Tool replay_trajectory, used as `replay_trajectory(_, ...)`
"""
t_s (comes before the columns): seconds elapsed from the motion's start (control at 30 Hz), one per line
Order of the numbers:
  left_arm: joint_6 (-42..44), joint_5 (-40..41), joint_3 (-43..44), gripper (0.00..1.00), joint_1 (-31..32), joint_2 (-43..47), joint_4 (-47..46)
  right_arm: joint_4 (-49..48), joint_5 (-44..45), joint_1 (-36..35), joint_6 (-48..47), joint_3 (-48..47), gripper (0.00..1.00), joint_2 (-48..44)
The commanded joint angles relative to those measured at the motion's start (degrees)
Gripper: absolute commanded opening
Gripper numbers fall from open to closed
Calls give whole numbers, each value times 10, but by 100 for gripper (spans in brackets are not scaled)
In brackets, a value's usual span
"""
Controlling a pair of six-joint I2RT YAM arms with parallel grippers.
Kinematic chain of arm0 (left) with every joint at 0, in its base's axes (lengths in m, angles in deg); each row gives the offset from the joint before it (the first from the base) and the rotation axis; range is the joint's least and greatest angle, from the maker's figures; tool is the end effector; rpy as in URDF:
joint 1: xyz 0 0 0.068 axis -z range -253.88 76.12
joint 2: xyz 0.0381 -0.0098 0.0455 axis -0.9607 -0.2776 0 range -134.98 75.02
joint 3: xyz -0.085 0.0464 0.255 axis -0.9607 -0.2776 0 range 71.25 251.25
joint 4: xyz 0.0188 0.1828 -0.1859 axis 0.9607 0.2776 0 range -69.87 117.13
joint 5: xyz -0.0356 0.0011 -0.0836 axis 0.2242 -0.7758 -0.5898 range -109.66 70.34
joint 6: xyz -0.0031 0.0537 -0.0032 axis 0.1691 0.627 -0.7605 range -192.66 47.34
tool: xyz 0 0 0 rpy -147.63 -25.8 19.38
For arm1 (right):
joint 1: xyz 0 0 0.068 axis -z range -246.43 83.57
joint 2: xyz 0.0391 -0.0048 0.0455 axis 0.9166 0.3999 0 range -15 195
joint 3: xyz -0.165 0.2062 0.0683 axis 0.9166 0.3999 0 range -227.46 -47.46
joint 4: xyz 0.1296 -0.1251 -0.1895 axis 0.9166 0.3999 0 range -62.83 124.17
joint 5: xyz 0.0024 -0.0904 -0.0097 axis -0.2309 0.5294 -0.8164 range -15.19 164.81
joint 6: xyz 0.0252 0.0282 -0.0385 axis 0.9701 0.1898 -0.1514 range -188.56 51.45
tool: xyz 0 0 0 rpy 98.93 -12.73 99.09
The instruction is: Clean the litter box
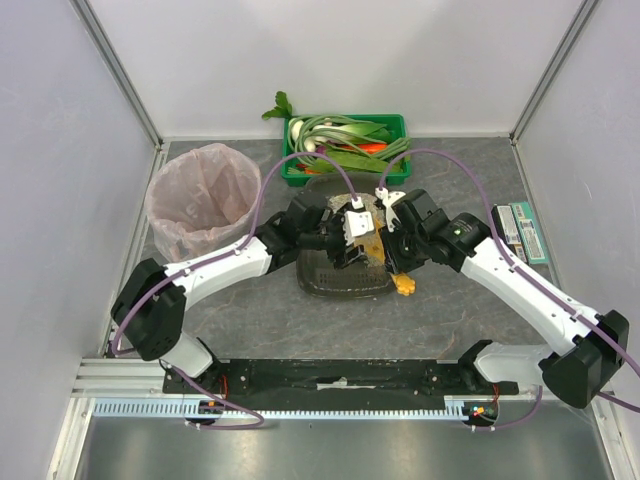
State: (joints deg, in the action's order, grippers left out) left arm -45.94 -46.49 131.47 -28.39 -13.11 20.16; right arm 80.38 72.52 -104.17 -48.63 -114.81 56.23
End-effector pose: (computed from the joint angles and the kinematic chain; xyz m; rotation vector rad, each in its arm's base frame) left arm 0.2334 -0.2604 0.2662 1.4454 1.4827 -0.6834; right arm 0.1914 0.1499 0.3147 -0.4217 2.5917 0.4200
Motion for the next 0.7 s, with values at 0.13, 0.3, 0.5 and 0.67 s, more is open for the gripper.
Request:
replay_trajectory(0.13,7,13,26,57,6,-16,-6,-24,7,1,-9,5,0,-13)
replay_trajectory(0.3,1,13,36,43,11,-25,-4,-28,16,1,-9,4,0,-6)
replay_trajectory(0.5,-18,10,48,27,13,-36,21,-40,31,1,-2,6,0,-11)
replay_trajectory(0.67,-40,25,58,2,14,-39,33,-51,48,0,6,12,4,-20)
